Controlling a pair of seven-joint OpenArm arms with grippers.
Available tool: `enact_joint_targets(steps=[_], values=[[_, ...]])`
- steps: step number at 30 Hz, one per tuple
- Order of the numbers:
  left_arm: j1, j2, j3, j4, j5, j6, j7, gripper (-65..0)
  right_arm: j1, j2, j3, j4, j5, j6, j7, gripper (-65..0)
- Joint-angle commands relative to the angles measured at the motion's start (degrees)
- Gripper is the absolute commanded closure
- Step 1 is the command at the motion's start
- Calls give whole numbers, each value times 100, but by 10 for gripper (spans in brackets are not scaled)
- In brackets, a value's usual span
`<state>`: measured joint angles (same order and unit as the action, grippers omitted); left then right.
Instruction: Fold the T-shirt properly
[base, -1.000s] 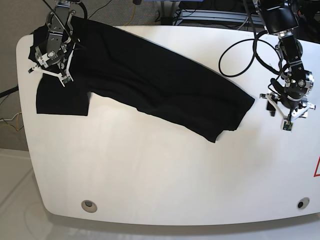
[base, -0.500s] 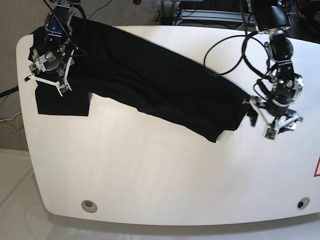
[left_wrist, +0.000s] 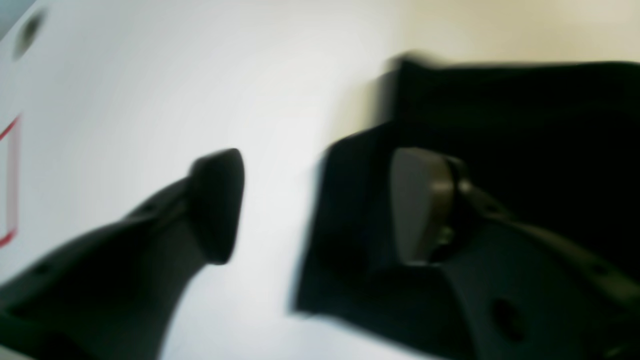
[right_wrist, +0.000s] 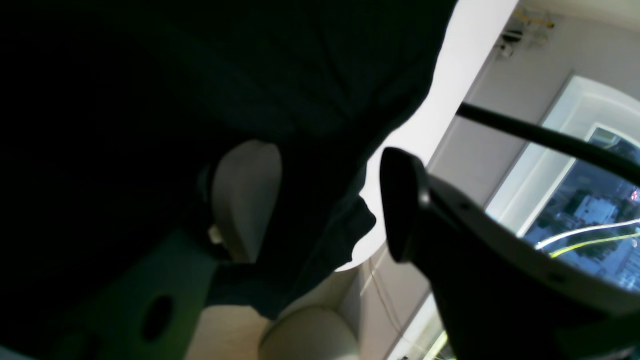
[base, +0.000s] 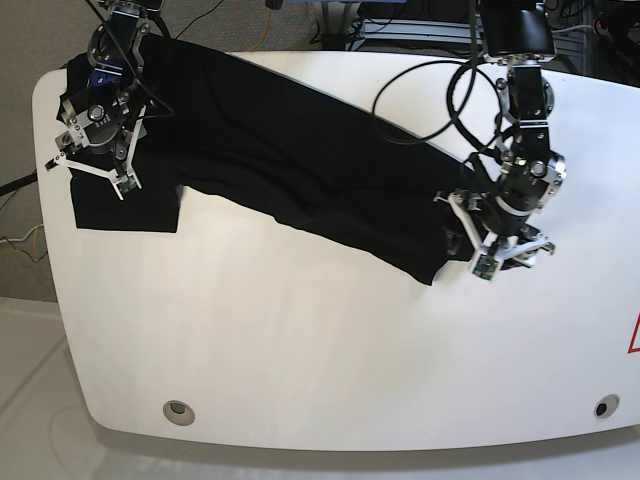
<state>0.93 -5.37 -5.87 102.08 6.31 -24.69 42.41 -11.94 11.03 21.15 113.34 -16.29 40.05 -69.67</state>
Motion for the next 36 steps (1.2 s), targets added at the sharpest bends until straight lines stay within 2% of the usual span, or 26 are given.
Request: enact_joint_targets(steps=[1,3,7,22,32,36], values=[[-88,14,46,117,7,47,-105,-289,56,-61,26,152,-36,-5,9,-271],[-88,75,125,117,7,47,-105,-199,65,-96,26,187,-54,-5,9,-199],[-88,198,196,117,7,47,-105,0,126,-166,61,187,-54,-5,9,-8],[-53,225,231,-340,7,47,-167,-17,74,-333,105,108,-10,-5,9,0],[114,216,204,-999,7,47,-826,-17,3,-333,96,2,-36,-5,9,0],[114,216,204,-1202,7,47,-923,-17,-76,-333,96,-6,-36,-5,9,0]])
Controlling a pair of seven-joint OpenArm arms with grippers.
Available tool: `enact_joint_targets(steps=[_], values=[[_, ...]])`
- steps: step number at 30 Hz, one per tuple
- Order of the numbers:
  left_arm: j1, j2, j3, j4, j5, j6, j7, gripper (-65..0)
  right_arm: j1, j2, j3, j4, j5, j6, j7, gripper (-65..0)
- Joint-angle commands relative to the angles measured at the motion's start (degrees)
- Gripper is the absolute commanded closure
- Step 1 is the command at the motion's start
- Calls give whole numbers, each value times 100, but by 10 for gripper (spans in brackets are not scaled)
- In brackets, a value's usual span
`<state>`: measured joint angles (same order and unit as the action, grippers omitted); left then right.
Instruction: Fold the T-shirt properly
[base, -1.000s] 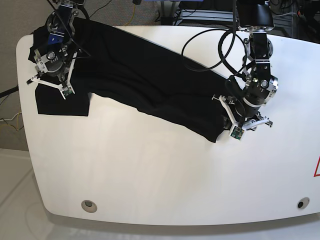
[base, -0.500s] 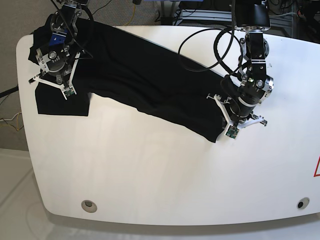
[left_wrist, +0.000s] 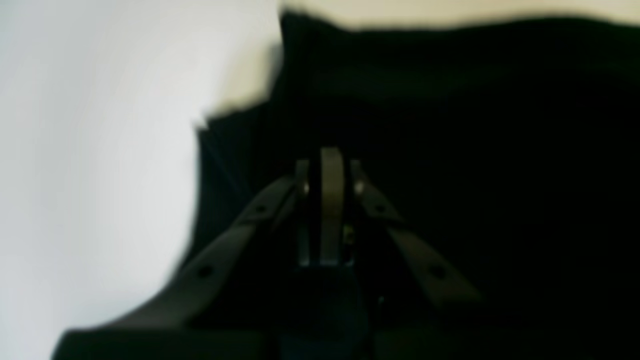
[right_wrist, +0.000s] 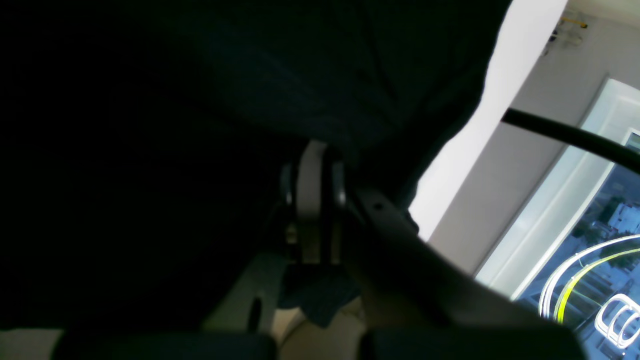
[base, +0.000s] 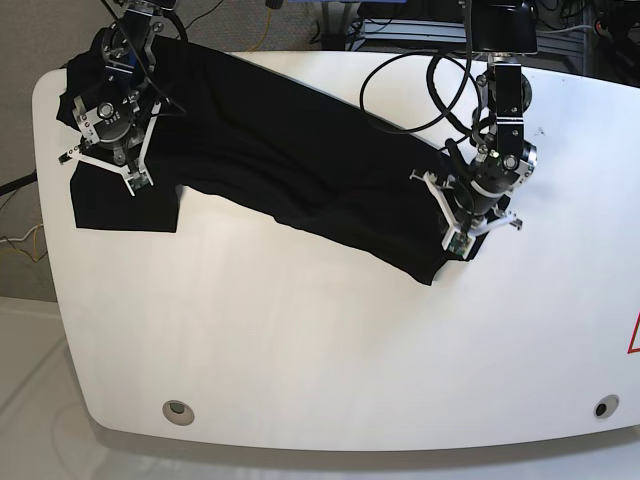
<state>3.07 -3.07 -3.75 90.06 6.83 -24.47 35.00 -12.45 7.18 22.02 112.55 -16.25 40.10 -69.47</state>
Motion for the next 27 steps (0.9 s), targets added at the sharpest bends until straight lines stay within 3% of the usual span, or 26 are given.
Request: enact_joint_targets(steps=[1,9,23,27], values=[[-100,-14,-8,-61,-46,25,-190,-17,-61,42,0,63,-32,-10,-11,0],[-100,-23,-16,-246,-46,25,-401,-17,-193,-177,0,-385,-58,-10,-11,0],[-92,-172,-52,-219,-46,25,-384,-17,-175,-186,0,-1370,-58,-10,437,0],[-13,-172,-342,-202,-46,25,-375,-17,-131,-186,0,-1598,-58,-10,534,0]])
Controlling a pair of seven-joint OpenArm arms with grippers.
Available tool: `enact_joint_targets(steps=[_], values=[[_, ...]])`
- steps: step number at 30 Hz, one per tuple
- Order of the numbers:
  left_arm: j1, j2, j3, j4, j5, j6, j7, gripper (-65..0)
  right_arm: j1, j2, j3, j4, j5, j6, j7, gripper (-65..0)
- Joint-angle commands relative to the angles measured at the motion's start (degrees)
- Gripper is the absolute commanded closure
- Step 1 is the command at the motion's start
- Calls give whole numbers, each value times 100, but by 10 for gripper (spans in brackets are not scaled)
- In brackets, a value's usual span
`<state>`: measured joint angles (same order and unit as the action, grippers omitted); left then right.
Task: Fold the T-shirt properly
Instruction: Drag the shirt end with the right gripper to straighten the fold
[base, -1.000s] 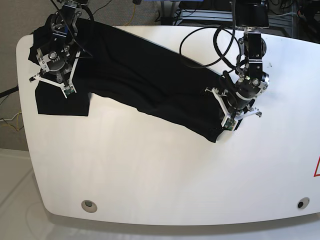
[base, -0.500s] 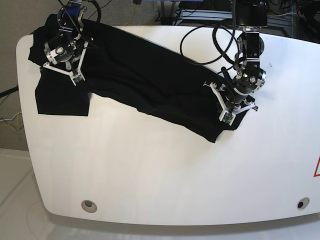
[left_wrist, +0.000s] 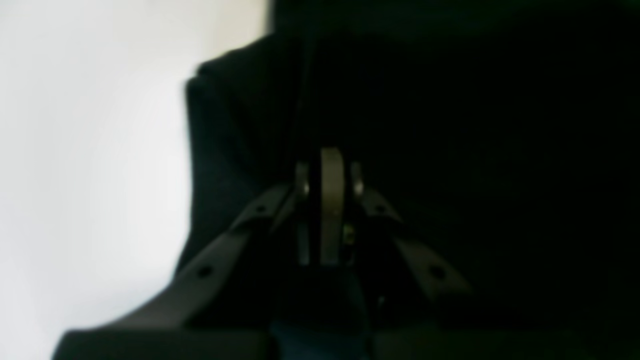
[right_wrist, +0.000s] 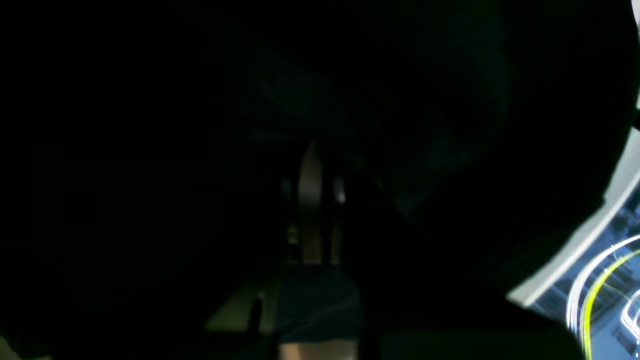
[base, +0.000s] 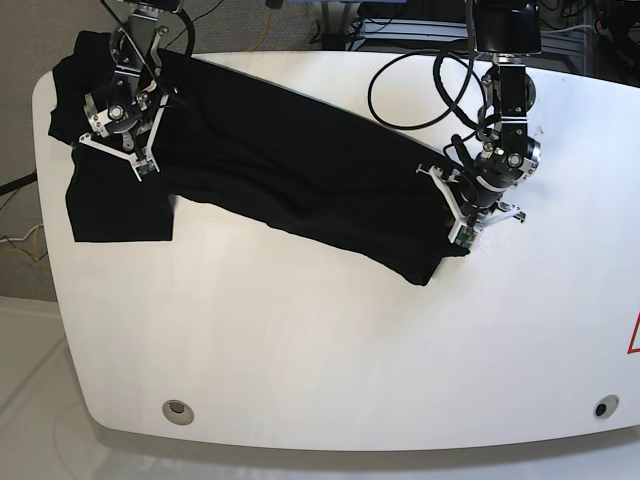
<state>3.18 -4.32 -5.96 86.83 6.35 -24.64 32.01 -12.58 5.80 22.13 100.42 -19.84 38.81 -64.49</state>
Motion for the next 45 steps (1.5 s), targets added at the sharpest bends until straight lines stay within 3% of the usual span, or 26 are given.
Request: enact_joint_targets(steps=[1,12,25,29,36,45], values=[[-15,-56,-174,131,2,42,-76,-17,-118,-48,-11,-420,300,119,53,0],[117,-443,-385,122,2,42,-76,-17,304,-286,-46,-499,300,119,80,0],[214,-461,-613,113,2,25,-102,-17,410,-523,-1426,-473,300,119,80,0],[302,-461,-727,131,2,25,-93,-17,410,-602,-1672,-473,326,-35,80,0],[363,-461,-789,174,2,25,-84,-17,515,-822,-1769,-473,309,-79,97,0],[486,-645,-947,166,2,25,-84,-17,708,-813,-1769,-482,309,-79,88,0]])
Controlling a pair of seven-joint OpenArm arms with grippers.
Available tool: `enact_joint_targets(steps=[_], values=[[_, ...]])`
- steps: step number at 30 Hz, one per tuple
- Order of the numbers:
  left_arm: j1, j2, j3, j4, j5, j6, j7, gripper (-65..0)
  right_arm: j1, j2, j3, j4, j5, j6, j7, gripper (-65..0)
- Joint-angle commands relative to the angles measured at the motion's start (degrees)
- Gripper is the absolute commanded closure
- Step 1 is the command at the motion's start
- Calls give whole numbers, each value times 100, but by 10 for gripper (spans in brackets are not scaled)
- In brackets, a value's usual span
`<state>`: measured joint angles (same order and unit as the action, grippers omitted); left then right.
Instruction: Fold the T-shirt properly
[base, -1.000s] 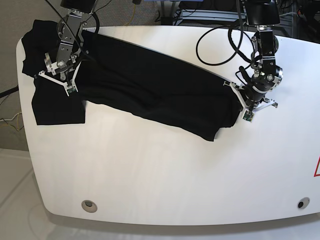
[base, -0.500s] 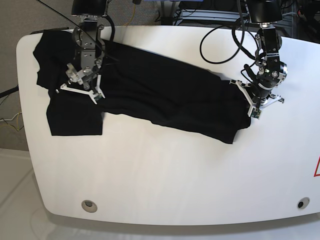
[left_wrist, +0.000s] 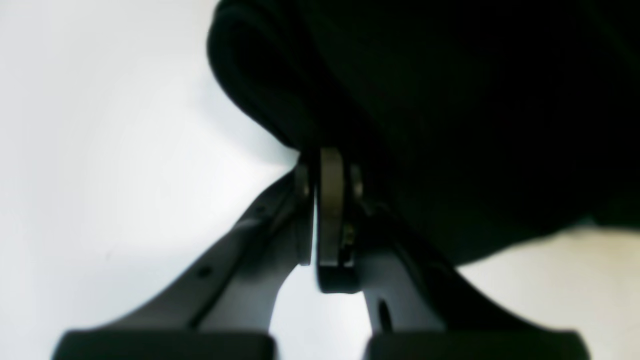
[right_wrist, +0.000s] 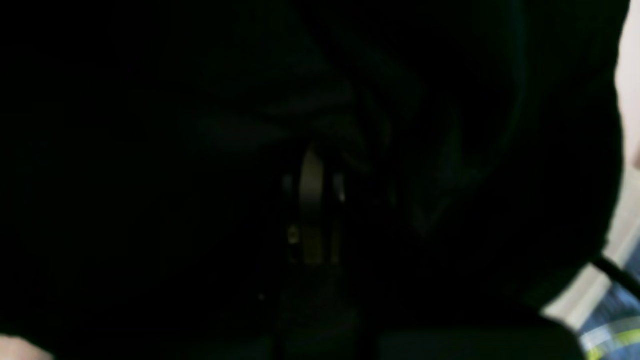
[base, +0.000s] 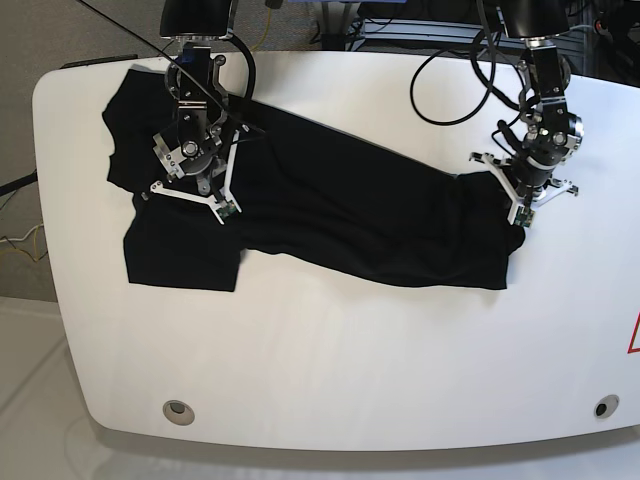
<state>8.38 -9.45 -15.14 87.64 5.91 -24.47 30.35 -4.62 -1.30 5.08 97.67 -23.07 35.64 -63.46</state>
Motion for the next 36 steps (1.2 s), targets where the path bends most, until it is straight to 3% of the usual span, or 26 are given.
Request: enact_joint_targets(steps=[1,21,36], values=[[-34,-149,-38,85,46,7,82,-17,-61,-85,-64,-215,632,238,-14,0],[98,-817,-64,41,46,7,82,-17,80,495,-99,-233,632,256,3,0],[98,-1090,-64,41,55,7,90,-17,-245,504,-99,-233,632,247,3,0]])
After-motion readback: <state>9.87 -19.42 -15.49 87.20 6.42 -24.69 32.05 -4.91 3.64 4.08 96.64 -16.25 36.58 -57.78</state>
